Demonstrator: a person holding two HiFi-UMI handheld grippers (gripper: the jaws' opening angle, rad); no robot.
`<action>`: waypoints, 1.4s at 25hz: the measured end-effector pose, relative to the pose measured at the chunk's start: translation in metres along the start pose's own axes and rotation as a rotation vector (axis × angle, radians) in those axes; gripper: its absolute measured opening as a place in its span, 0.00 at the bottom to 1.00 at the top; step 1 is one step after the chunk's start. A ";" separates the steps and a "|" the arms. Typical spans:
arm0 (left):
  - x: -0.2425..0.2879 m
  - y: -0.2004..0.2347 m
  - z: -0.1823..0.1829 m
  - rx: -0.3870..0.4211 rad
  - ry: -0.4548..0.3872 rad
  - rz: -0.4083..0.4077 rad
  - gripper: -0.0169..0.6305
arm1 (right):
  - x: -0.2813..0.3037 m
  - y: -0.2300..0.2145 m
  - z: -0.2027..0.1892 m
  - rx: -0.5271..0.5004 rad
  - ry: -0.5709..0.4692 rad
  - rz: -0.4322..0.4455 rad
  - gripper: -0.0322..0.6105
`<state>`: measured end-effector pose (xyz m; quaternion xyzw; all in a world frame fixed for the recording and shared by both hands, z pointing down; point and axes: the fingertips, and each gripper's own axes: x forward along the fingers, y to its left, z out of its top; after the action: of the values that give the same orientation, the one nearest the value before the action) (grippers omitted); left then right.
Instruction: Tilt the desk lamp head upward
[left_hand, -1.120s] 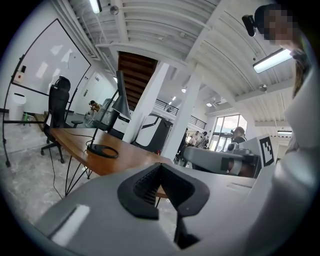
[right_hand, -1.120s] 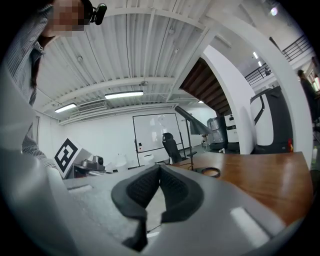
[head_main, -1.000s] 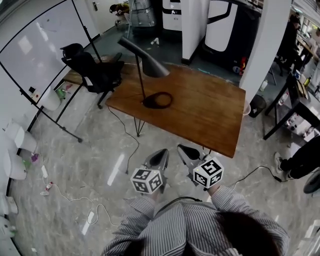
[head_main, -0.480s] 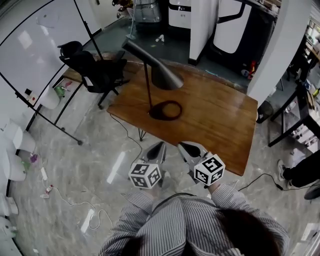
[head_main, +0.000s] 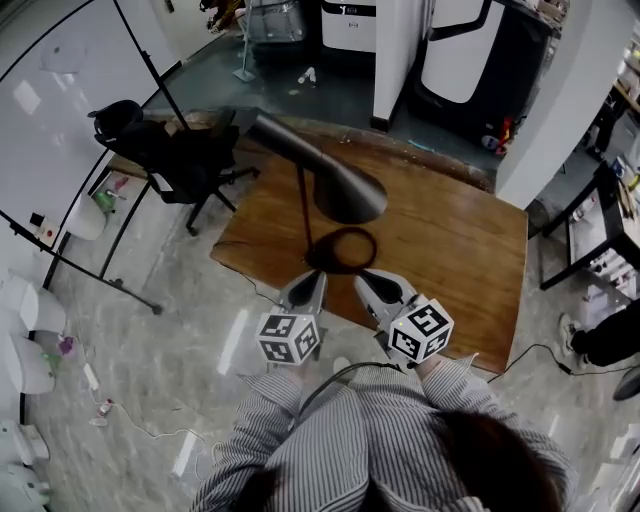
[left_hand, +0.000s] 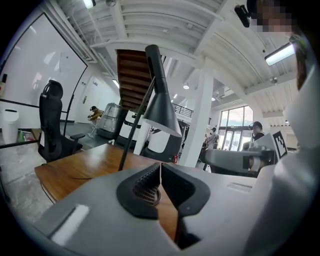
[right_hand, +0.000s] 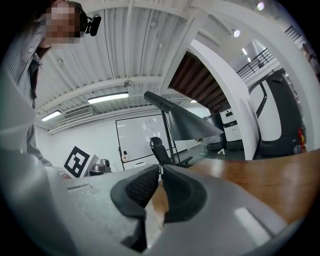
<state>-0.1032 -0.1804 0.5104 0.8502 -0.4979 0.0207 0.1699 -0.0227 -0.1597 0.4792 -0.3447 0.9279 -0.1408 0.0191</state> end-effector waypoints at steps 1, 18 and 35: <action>0.005 0.005 0.004 0.001 -0.002 0.002 0.05 | 0.006 -0.003 0.003 0.003 -0.002 -0.005 0.08; 0.081 0.070 0.045 0.061 0.016 0.108 0.32 | 0.066 -0.039 0.039 0.183 -0.066 0.029 0.18; 0.099 0.079 0.041 0.060 0.037 0.061 0.15 | 0.077 -0.055 0.050 0.355 -0.138 0.070 0.18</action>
<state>-0.1263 -0.3111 0.5131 0.8389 -0.5193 0.0562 0.1529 -0.0398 -0.2613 0.4509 -0.3123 0.8964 -0.2775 0.1480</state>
